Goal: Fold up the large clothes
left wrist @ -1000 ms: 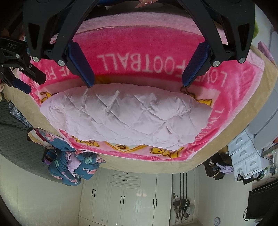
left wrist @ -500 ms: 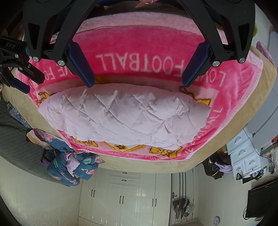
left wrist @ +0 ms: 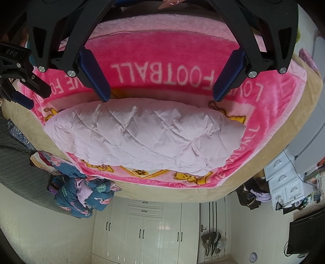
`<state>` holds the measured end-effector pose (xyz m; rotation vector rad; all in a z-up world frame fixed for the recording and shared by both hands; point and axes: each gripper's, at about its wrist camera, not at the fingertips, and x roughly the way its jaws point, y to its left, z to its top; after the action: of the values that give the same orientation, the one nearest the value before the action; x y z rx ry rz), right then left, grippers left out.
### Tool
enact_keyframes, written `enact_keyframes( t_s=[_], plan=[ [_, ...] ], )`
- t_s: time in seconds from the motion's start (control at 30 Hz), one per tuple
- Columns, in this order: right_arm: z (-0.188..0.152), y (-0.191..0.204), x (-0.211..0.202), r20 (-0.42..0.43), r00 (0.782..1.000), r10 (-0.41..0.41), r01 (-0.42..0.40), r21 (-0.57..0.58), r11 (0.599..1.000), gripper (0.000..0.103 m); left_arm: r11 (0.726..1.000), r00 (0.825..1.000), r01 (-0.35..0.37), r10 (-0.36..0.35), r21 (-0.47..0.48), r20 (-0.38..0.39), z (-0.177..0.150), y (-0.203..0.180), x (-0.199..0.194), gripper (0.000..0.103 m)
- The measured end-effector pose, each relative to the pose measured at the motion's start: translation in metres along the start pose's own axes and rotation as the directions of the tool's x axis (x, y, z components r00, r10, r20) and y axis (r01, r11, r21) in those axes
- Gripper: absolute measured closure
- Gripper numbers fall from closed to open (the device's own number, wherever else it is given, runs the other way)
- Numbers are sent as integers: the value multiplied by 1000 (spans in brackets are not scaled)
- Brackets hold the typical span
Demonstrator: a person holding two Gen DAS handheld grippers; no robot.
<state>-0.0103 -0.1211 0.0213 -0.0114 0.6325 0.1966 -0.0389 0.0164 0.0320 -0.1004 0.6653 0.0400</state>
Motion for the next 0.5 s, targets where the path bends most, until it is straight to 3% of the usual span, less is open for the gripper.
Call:
enact_keyframes(
  t_s=[0.5],
  plan=[
    [-5, 0, 3, -11, 1000, -5, 5, 2, 1000, 4, 1000, 1000, -3, 3, -12, -20, -2, 3, 4, 9]
  ],
)
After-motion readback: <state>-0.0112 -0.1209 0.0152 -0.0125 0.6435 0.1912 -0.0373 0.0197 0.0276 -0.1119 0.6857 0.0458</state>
